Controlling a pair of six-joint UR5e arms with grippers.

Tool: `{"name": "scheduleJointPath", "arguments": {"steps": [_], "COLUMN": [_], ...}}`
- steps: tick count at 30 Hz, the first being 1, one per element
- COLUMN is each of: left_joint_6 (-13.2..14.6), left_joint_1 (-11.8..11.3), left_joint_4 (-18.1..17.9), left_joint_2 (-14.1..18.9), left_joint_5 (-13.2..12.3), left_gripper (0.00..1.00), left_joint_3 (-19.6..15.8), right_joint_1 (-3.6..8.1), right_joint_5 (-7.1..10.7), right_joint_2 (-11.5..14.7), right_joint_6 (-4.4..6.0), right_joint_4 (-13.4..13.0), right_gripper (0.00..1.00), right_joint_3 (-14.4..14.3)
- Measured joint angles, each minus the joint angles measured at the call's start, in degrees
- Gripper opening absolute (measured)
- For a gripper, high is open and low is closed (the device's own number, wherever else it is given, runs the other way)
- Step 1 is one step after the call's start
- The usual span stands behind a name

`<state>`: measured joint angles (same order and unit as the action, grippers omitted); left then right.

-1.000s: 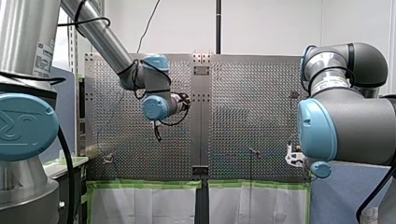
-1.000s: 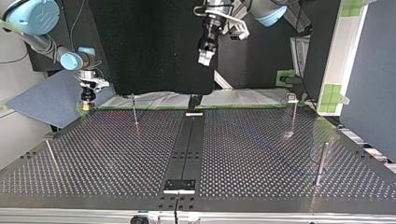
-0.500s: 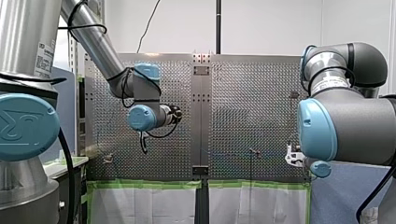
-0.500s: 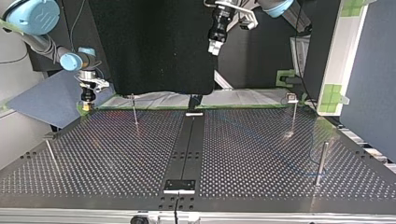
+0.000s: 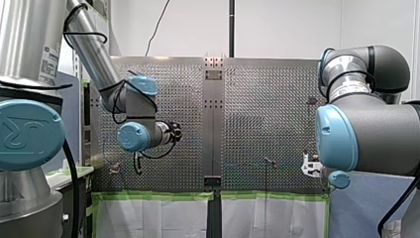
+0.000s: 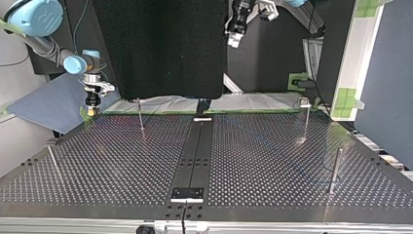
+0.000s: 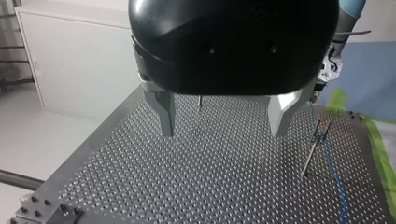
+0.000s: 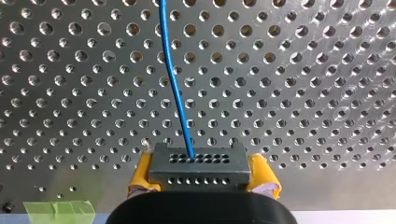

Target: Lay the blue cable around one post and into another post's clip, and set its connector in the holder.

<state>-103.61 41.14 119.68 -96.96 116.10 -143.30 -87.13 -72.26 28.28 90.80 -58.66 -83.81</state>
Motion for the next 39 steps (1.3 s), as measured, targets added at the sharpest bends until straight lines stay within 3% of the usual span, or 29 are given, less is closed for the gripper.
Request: {"name": "scheduleJointPath", "arguments": {"steps": [6, 14, 28, 33, 39], "left_joint_6": [0.2, 0.3, 0.5, 0.5, 0.5], "left_joint_1": [-0.7, -1.9, -2.9, -2.9, -2.9], "left_joint_4": [-2.2, -2.4, -1.7, -1.5, -1.1], "left_joint_2": [0.0, 0.0, 0.0, 0.0, 0.0], "left_joint_5": [0.0, -0.8, -1.9, -1.9, -2.9], "left_gripper": [1.00, 1.00, 1.00, 1.00, 1.00], "left_joint_3": [-1.5, -1.6, -1.6, -1.6, -1.6], "right_joint_1": [-0.03, -0.04, -1.68, -3.36, -6.17], "right_joint_5": [0.00, 0.00, -0.15, -1.61, -4.41], "right_joint_2": [0.0, 0.4, 6.8, 9.3, 12.2], "right_joint_6": [0.00, -0.03, 0.39, 1.44, 1.18], "right_joint_4": [0.0, 0.4, 3.4, 5.0, 7.9], "right_gripper": [0.26, 0.26, 0.26, 0.26, 0.26], "right_joint_3": [0.0, 0.0, 0.0, 0.0, 0.0]}}
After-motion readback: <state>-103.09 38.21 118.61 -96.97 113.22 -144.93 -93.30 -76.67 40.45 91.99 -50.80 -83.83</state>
